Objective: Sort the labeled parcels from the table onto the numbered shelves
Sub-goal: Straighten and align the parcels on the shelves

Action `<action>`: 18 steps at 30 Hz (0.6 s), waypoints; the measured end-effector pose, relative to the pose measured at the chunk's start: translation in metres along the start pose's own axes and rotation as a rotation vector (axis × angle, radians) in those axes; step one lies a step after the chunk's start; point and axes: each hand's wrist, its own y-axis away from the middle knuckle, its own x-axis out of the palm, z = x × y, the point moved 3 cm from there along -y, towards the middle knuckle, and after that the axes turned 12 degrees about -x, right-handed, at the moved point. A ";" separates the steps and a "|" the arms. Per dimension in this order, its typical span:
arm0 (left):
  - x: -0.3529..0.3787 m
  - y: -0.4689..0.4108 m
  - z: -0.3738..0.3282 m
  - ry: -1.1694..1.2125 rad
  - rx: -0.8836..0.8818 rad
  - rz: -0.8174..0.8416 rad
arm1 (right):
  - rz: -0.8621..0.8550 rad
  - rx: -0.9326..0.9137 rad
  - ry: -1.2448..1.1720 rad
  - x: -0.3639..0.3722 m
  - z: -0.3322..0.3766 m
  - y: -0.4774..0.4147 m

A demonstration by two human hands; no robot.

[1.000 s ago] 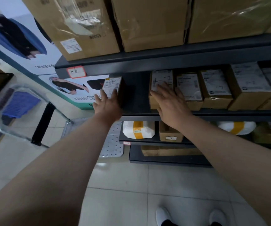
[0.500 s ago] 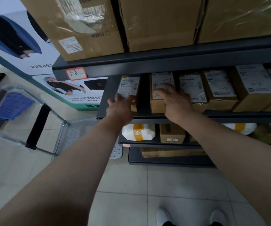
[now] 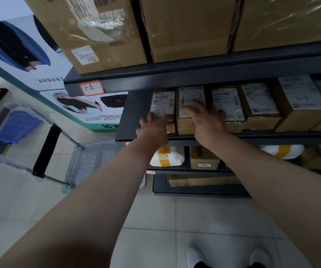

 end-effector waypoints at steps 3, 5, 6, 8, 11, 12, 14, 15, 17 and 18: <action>0.004 0.003 0.006 0.102 -0.003 0.005 | -0.072 -0.038 0.026 0.002 -0.001 0.010; 0.007 0.008 0.011 0.138 -0.029 -0.001 | -0.105 -0.062 0.056 0.004 -0.002 0.018; 0.009 0.011 0.013 0.142 -0.038 -0.004 | -0.111 -0.068 0.063 0.005 -0.002 0.022; 0.012 0.016 0.017 0.158 -0.056 -0.002 | -0.117 -0.075 0.066 0.005 0.000 0.030; 0.017 0.026 0.019 0.137 -0.072 0.005 | -0.120 -0.101 0.069 0.007 0.003 0.046; 0.019 0.030 0.020 0.116 -0.077 0.005 | -0.114 -0.115 0.064 0.008 0.003 0.052; 0.023 0.039 0.019 0.067 -0.093 0.003 | -0.084 -0.138 0.049 0.013 0.004 0.066; 0.024 0.043 0.018 0.040 -0.095 0.004 | -0.059 -0.142 0.043 0.015 0.004 0.073; 0.028 0.052 0.016 -0.012 -0.065 0.014 | 0.003 -0.142 0.039 0.015 0.003 0.088; 0.030 0.056 0.015 -0.029 -0.037 0.024 | 0.034 -0.145 0.035 0.015 0.003 0.095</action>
